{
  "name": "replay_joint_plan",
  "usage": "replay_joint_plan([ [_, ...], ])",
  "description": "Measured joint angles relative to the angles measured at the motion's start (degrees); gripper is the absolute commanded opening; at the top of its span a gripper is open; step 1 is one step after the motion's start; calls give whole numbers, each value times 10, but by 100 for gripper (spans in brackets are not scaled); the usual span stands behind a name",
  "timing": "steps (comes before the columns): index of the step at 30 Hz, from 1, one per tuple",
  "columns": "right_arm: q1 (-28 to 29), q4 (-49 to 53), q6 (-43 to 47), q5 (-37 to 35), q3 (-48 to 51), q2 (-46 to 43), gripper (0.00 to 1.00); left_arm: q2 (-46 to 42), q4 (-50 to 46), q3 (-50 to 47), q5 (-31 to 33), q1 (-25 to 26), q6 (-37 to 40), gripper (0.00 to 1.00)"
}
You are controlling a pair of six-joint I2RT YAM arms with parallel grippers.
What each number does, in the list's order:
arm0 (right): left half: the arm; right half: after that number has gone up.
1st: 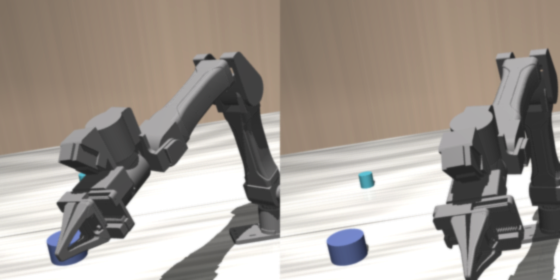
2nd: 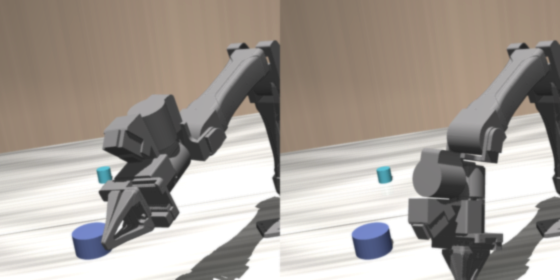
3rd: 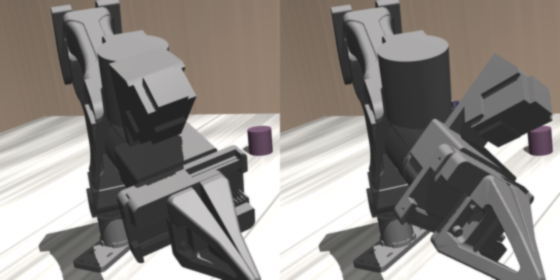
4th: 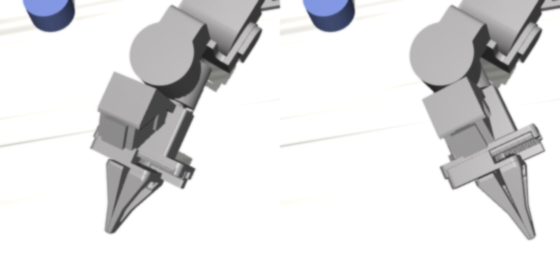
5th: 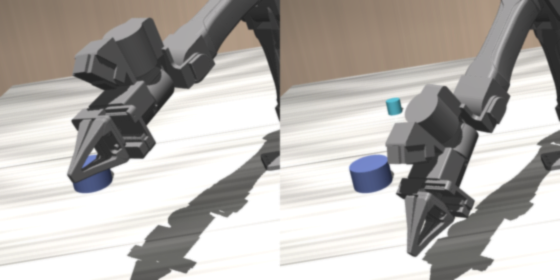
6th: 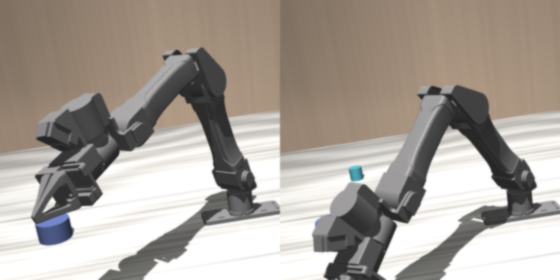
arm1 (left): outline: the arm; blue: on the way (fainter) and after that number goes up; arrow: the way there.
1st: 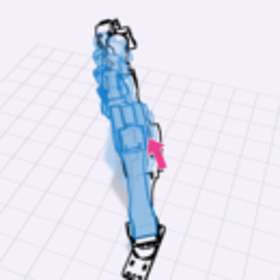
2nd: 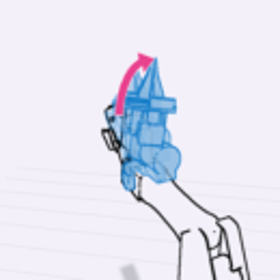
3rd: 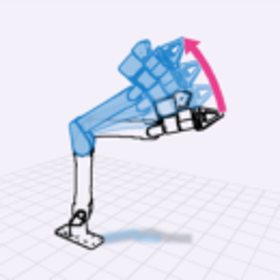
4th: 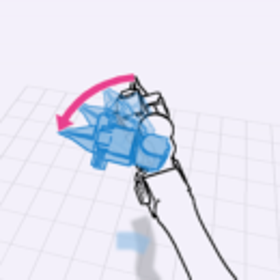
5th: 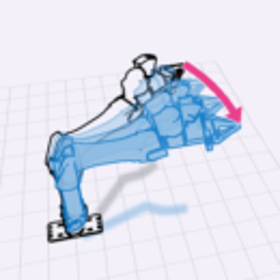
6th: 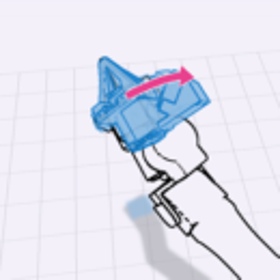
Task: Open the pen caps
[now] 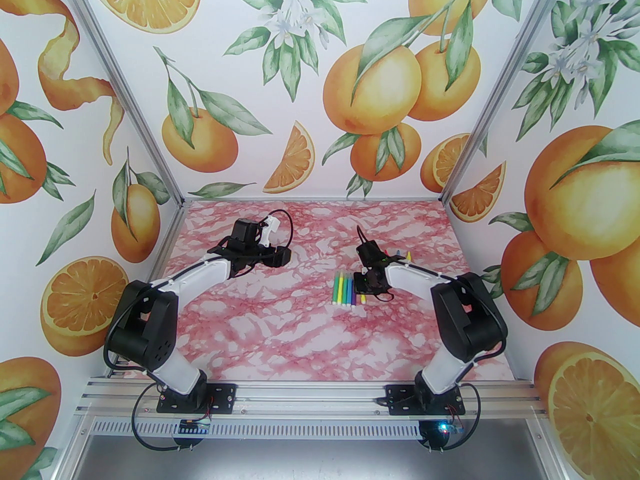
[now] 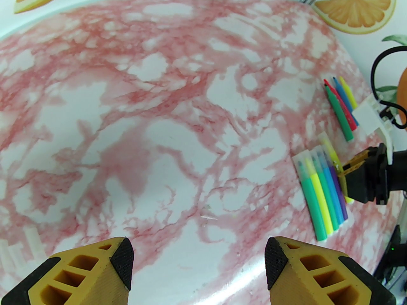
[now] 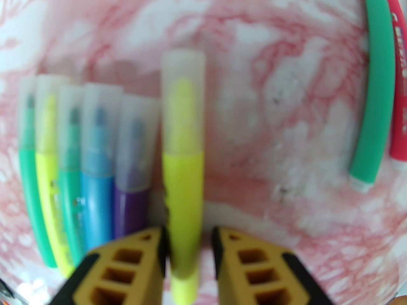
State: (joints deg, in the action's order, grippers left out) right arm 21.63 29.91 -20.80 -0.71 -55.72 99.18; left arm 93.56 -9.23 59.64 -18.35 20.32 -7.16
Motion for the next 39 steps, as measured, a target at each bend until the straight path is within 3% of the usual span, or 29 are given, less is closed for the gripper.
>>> replay_joint_plan([
  [12,13,29,2,-33,-29,17,13,-2,0,0,-2,0,-4,72],
  [22,13,27,2,-33,-29,7,9,-2,0,0,-35,6,-19,73],
  [30,12,-17,7,31,-29,-72,7,0,25,1,-92,15,-57,73],
  [39,19,-73,21,124,-7,-99,6,19,88,3,-179,21,-119,73],
])
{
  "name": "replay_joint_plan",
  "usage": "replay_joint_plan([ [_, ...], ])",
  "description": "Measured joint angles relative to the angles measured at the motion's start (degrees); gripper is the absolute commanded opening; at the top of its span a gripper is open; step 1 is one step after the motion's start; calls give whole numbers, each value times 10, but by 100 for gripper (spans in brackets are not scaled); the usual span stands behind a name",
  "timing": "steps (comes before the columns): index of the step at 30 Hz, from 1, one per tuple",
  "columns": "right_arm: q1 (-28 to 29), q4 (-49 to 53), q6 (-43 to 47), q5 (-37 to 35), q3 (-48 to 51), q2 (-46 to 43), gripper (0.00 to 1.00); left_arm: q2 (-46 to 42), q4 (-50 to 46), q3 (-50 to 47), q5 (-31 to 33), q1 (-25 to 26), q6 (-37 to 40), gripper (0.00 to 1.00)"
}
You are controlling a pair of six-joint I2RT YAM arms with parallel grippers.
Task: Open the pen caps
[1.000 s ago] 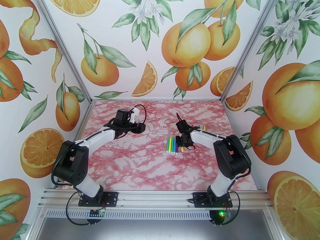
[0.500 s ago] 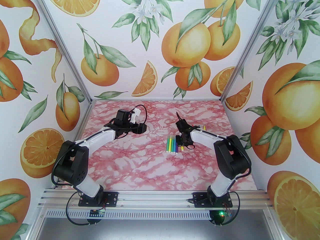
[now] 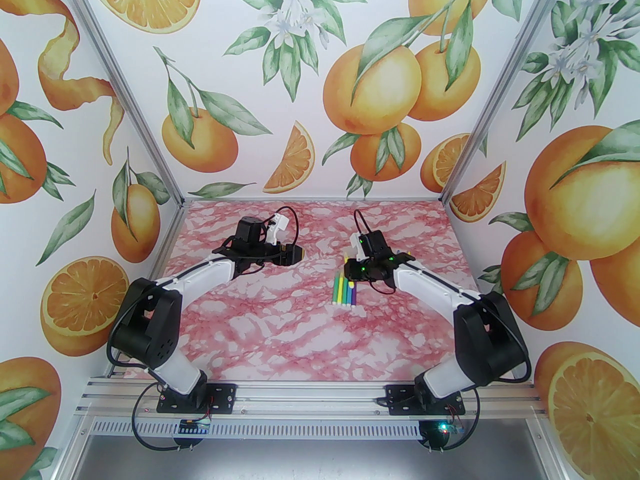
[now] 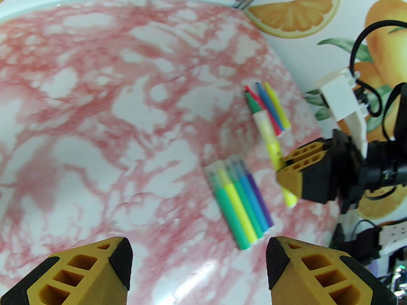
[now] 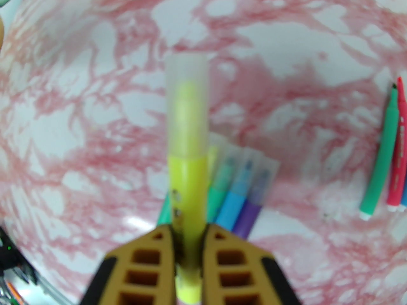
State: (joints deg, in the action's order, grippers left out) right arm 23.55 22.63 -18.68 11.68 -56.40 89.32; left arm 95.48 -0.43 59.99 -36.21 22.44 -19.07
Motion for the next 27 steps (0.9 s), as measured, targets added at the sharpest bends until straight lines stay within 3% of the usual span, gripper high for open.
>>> replay_joint_plan([
  [9,59,-38,25,39,3,-27,7,21,73,0,-69,7,-66,71],
  [27,106,-85,42,55,1,-35,5,24,147,0,-112,13,-128,65],
])
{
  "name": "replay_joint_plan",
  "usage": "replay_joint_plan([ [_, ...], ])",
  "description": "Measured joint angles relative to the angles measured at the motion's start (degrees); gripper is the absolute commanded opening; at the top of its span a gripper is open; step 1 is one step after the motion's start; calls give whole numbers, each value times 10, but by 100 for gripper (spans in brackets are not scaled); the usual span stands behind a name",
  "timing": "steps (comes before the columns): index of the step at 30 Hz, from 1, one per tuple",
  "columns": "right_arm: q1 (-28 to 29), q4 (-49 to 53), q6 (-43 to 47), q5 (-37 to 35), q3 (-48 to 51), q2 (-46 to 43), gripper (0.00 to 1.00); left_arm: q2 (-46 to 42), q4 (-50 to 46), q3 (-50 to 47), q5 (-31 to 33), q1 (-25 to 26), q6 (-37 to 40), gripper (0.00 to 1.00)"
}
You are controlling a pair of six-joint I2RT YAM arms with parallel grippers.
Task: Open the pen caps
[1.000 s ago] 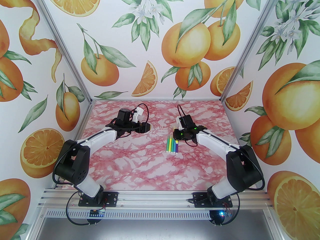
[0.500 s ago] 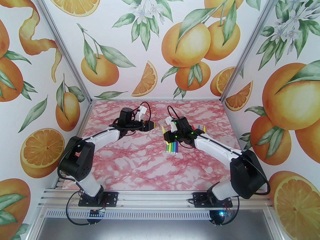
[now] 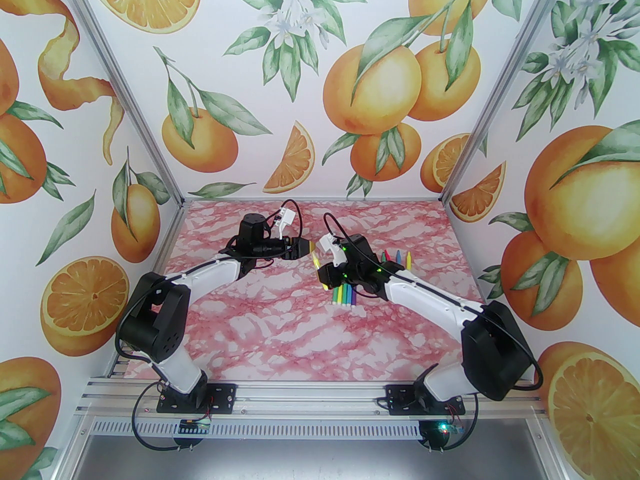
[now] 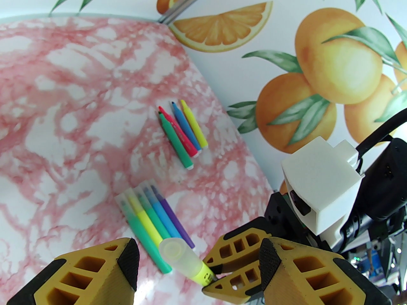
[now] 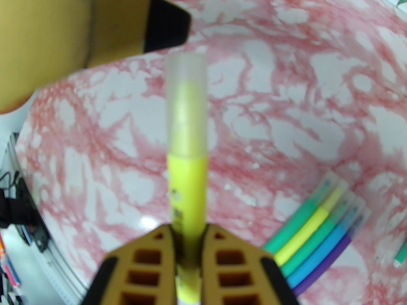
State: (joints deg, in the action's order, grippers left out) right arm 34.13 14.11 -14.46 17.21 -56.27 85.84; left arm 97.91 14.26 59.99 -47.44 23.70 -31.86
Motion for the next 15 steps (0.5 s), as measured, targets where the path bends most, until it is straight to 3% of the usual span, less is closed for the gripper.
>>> replay_joint_plan([
  [8,1,-11,4,5,-9,0,5,5,10,0,-8,2,-10,62],
  [15,5,-19,7,11,-14,0,5,5,21,0,-16,4,-19,52],
])
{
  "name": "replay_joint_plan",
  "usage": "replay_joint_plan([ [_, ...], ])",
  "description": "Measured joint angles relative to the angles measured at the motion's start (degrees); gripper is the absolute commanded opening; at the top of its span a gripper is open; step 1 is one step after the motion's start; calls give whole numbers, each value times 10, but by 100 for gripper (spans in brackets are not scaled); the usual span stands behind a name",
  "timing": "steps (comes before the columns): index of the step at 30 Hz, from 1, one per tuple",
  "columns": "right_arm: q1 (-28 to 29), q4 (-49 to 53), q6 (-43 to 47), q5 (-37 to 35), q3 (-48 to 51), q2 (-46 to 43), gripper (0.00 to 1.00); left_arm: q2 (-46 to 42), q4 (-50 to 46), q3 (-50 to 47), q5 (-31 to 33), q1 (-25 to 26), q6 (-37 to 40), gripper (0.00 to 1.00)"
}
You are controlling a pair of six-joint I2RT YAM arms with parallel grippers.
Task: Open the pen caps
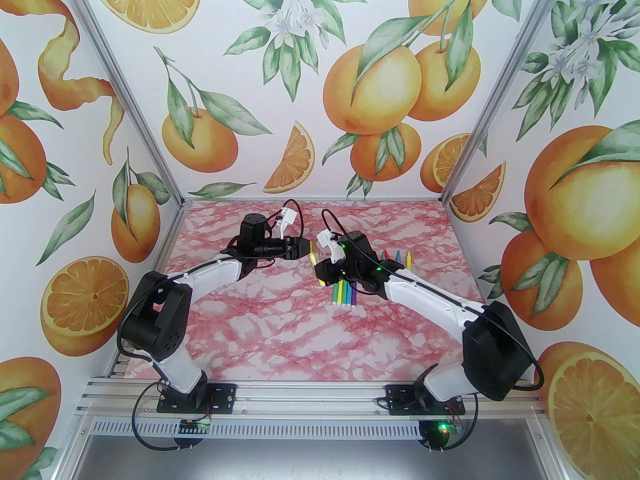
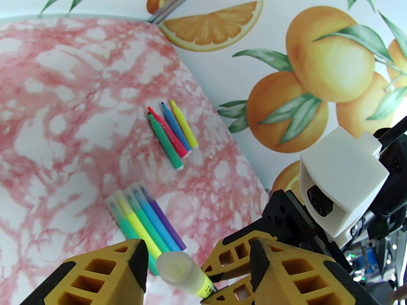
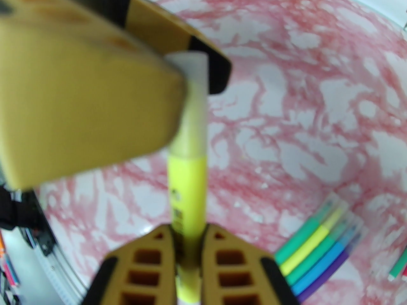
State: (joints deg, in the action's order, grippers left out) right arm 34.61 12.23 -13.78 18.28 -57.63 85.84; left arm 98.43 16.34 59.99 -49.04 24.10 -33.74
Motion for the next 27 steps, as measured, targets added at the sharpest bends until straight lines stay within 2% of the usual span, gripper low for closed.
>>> replay_joint_plan([
  [15,0,-19,4,0,0,0,3,0,28,0,-7,1,-22,39],
  [22,1,-20,9,0,0,-4,4,2,31,0,-6,1,-25,17],
  [25,2,-19,10,-5,0,-8,8,2,35,0,-7,1,-27,7],
  [27,2,-19,10,-7,0,-8,15,2,38,0,-7,1,-27,4],
])
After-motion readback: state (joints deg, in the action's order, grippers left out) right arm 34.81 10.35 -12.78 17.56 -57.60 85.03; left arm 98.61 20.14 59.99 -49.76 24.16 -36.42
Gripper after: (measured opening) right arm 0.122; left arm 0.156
